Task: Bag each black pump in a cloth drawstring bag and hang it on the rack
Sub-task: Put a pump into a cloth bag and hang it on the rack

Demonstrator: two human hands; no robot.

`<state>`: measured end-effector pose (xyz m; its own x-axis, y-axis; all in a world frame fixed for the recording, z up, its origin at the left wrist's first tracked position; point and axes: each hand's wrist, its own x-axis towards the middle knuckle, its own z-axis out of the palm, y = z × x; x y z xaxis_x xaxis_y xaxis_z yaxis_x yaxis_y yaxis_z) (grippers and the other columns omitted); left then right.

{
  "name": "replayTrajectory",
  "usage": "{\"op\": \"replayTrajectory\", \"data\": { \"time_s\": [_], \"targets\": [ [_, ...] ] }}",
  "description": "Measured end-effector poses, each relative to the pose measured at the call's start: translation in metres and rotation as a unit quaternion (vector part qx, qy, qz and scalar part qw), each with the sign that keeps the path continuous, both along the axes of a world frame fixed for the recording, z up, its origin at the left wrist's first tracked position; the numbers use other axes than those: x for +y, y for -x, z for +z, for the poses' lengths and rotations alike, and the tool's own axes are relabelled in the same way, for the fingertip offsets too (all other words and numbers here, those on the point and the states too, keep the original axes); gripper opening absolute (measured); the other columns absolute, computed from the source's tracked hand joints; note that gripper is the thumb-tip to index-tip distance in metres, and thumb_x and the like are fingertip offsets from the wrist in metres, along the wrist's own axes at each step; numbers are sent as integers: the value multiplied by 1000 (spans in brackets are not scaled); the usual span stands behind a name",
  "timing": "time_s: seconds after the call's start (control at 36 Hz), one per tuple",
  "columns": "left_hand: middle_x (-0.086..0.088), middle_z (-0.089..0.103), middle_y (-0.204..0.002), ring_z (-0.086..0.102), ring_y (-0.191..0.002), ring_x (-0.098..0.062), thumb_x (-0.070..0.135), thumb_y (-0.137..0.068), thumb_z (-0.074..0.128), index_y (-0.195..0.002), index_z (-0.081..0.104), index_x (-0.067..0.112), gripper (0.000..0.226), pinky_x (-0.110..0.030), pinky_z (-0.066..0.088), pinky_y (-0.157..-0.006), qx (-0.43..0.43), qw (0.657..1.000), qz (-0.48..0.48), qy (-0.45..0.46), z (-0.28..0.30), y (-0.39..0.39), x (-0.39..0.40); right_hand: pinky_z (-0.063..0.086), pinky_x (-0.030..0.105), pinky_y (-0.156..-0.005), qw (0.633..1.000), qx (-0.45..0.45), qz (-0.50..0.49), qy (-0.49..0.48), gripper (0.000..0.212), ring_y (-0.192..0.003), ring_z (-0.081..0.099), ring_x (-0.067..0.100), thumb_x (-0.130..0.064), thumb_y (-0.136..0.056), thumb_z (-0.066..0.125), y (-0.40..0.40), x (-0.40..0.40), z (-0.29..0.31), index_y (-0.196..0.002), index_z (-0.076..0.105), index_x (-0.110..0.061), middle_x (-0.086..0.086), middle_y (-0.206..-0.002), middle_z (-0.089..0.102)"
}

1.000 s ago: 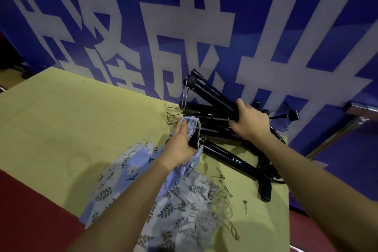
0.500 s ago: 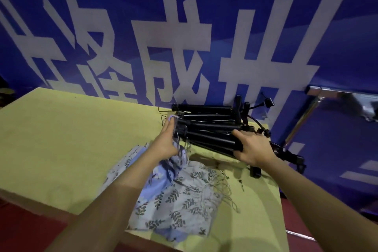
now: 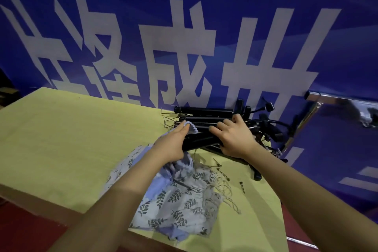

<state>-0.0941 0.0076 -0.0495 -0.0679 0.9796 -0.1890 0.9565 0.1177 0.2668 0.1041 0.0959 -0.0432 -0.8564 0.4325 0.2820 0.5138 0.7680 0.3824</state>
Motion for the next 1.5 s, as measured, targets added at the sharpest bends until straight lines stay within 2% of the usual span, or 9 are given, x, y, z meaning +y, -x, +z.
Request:
{"op": "replayTrajectory", "data": {
  "time_s": [0.19, 0.53, 0.72, 0.89, 1.06, 1.11, 1.22, 1.31, 1.5],
  "targets": [
    [-4, 41, -133, 38, -117, -27, 51, -80, 57, -137, 35, 14, 71, -36, 30, -96, 168, 977, -46, -126, 4, -12, 5, 32, 43, -85, 995, -5, 75, -70, 29, -72, 59, 25, -22, -67, 64, 20, 1, 8, -94, 63, -13, 1, -76, 62],
    [-5, 46, -118, 40, -112, -24, 37, -89, 55, -118, 44, 12, 40, -34, 30, -90, 35, 978, 82, -189, -8, -11, 18, 29, 36, -106, 963, 209, 146, -91, 37, -123, 45, 26, -24, -85, 52, 18, 6, -5, -118, 51, -6, 12, -125, 57],
    [-6, 44, -118, 40, -112, -25, 37, -90, 56, -116, 44, 11, 39, -36, 31, -90, 34, 980, 81, -180, -9, -9, 21, 23, 30, -109, 941, 296, 162, -15, 31, -121, 42, 25, -28, -100, 29, 26, -10, -18, -113, 46, -6, 9, -124, 43],
    [-8, 47, -112, 41, -108, -26, 41, -91, 53, -108, 48, 7, 38, -35, 31, -87, -12, 971, 127, -202, -9, 2, 18, 29, 30, -80, 960, 204, 66, 179, 26, -93, 54, 30, -29, -89, 46, 30, -11, -31, -109, 49, -13, 7, -106, 55],
    [-10, 50, -104, 44, -104, -27, 36, -88, 58, -106, 50, 5, 37, -35, 31, -84, -106, 954, 154, -235, -4, 11, 14, 15, 36, -109, 886, 158, -72, 430, 99, -134, 30, 28, -42, -77, 72, 51, -14, -41, -149, 11, -13, 11, -143, 36],
    [-5, 46, -98, 44, -101, -25, 34, -87, 60, -102, 50, 7, 33, -35, 31, -82, -137, 948, 151, -244, -1, 13, 12, 13, 35, -107, 880, 157, -85, 441, 91, -132, 33, 26, -35, -80, 70, 59, -14, -40, -148, 13, -16, 10, -139, 43],
    [1, 42, -90, 43, -90, -20, 29, -85, 63, -90, 43, 17, 24, -36, 34, -78, -192, 935, 147, -259, 1, 18, 6, 27, 30, -96, 871, 185, -81, 447, 27, -112, 53, 25, -27, -91, 54, 70, -5, -33, -113, 58, -11, 8, -113, 60],
    [0, 41, -86, 49, -86, -24, 26, -84, 65, -87, 45, 15, 23, -36, 40, -72, -237, 920, 152, -272, -4, 23, 1, 49, 42, -77, 802, 238, -61, 545, 18, -81, 59, 21, -21, -94, 51, 70, -5, -24, -101, 57, -5, 14, -95, 63],
    [-6, 42, -92, 49, -87, -25, 23, -85, 66, -92, 51, 1, 28, -22, 35, -67, -261, 901, 191, -289, -8, 29, -2, 46, 30, -55, 739, 311, -35, 596, 5, -60, 55, 17, -4, -88, 57, 64, -5, 4, -86, 59, 1, 12, -72, 60]
  ]
}}
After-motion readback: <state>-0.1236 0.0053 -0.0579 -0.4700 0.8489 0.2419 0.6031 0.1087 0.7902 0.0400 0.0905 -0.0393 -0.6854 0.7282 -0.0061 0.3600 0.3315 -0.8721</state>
